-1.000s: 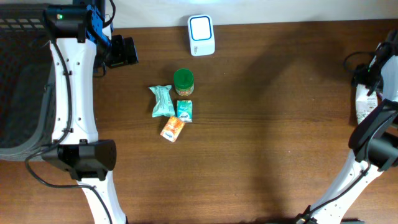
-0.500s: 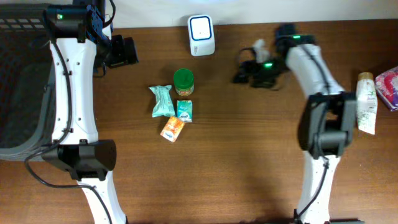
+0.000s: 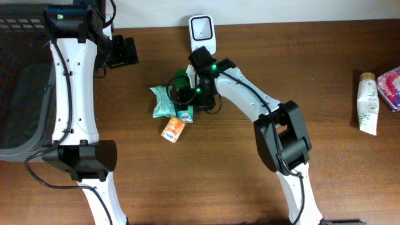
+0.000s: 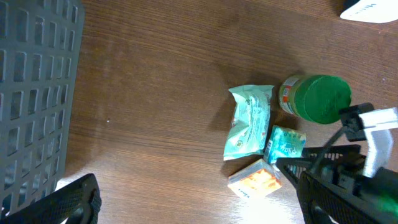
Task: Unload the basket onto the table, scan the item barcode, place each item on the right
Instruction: 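Swing right gripper to the small teal box and grasp it, then lift the teal box and hold it near the scanner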
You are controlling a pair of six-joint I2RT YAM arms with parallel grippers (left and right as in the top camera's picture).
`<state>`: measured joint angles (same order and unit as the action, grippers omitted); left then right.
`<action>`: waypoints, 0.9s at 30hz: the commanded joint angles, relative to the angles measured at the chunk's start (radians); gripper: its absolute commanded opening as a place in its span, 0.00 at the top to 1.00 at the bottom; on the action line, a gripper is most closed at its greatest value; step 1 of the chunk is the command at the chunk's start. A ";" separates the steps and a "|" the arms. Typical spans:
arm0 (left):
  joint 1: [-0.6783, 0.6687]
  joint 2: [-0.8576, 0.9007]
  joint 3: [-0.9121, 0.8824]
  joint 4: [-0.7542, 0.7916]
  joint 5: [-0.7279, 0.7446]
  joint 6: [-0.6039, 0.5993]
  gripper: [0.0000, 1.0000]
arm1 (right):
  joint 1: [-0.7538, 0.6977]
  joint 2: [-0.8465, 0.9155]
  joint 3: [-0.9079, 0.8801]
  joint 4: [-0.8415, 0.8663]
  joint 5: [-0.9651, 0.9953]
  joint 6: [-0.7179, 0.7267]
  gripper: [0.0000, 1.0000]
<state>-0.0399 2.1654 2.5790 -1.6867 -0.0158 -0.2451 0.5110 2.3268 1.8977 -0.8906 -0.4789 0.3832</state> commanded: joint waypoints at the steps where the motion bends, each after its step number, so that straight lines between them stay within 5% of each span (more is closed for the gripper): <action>1: -0.004 -0.017 0.006 -0.002 -0.007 0.012 0.01 | 0.014 -0.013 -0.072 0.003 0.073 0.087 0.35; 5: -0.003 -0.017 0.006 -0.002 -0.007 0.012 0.01 | 0.010 -0.013 -0.134 0.043 0.074 0.086 0.79; 9: -0.003 -0.017 0.006 -0.002 -0.007 0.012 0.01 | -0.026 -0.040 -0.125 -0.027 0.068 0.061 0.96; 12: -0.003 -0.017 0.006 -0.002 -0.007 0.012 0.01 | -0.115 -0.072 -0.089 -0.161 -0.055 -0.172 0.96; 16: -0.003 -0.017 0.006 -0.001 -0.007 0.012 0.01 | -0.240 -0.076 -0.107 -0.398 -0.282 -0.662 0.96; 20: -0.003 -0.017 0.006 -0.002 -0.007 0.012 0.01 | -0.312 -0.076 -0.203 -0.360 -0.232 -0.696 0.96; 22: -0.003 -0.017 0.006 -0.002 -0.007 0.012 0.01 | -0.327 -0.076 -0.262 -0.276 -0.163 -0.595 0.95; 23: -0.003 -0.017 0.006 -0.002 -0.007 0.012 0.01 | -0.333 -0.076 -0.302 -0.197 -0.128 -0.525 0.79; 24: -0.003 -0.017 0.006 -0.002 -0.007 0.012 0.01 | -0.336 -0.076 -0.322 -0.155 -0.098 -0.474 0.52; 25: -0.003 -0.017 0.006 -0.002 -0.007 0.012 0.01 | -0.342 -0.076 -0.321 -0.153 -0.068 -0.441 0.41; 27: -0.003 -0.017 0.006 -0.001 -0.007 0.012 0.01 | -0.349 -0.077 -0.288 -0.175 -0.070 -0.418 0.38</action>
<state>-0.0399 2.1654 2.5790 -1.6867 -0.0158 -0.2451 0.1814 2.2372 1.5993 -1.0576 -0.6651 -0.1101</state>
